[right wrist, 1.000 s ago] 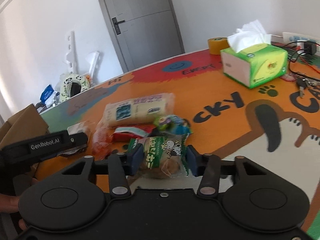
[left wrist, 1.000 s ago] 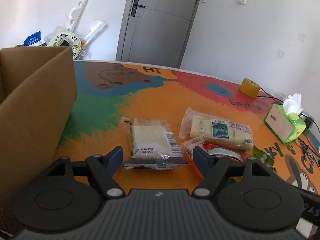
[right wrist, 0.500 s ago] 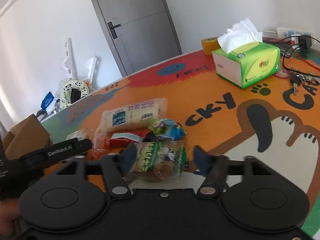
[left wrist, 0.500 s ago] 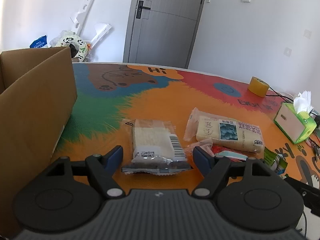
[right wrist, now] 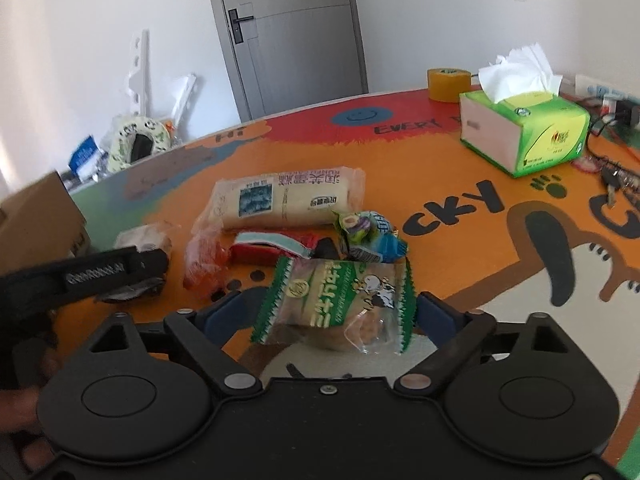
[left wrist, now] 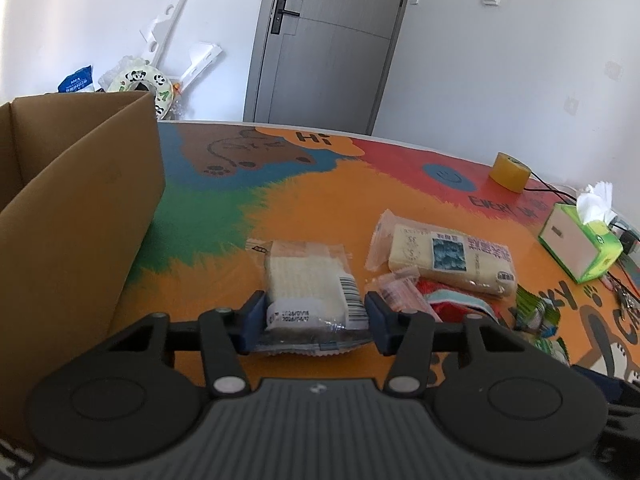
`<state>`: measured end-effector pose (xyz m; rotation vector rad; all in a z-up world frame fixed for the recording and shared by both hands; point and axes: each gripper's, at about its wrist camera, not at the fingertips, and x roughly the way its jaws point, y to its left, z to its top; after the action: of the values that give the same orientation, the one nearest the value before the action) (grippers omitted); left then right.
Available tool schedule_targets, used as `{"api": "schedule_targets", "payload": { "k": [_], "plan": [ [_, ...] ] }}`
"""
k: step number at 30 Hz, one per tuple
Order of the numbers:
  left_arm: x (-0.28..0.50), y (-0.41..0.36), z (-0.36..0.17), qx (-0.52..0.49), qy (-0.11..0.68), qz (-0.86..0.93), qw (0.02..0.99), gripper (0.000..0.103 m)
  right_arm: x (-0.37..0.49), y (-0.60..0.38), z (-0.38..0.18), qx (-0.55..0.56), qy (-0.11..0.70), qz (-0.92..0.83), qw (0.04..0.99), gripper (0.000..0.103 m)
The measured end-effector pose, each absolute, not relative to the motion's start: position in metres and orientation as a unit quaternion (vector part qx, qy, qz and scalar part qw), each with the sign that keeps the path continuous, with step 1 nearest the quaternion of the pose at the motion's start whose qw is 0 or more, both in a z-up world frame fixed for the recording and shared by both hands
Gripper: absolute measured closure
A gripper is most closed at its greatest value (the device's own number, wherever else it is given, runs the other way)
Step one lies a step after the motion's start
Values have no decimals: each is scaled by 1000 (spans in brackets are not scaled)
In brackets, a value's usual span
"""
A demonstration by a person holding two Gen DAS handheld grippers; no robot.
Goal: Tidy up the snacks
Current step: 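Grasp the white rice-cake packet with left gripper while right grasps green-label bread packet, then carry both packets into the cardboard box and open both grippers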
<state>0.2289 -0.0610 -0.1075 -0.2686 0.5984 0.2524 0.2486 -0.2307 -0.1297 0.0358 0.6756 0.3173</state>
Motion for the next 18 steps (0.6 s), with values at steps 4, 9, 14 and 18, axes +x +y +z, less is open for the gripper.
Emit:
{"api": "schedule_targets", "payload": {
  "k": [4,9,14,18],
  "plan": [
    [220,-62,-107,-131,296,119,939,52,244,-231,-128,1,326,145,934,40],
    [207,-65,-102,-125,293,105,942,53,237,-240,-123,11,313,153,937,51],
    [195,-66,-95,-125,286,100,945,53,227,-243,-122,30,315,164,934,53],
    [184,-66,-91,-128,281,94,946,53,217,-245,-117,38,307,168,936,53]
  ]
}}
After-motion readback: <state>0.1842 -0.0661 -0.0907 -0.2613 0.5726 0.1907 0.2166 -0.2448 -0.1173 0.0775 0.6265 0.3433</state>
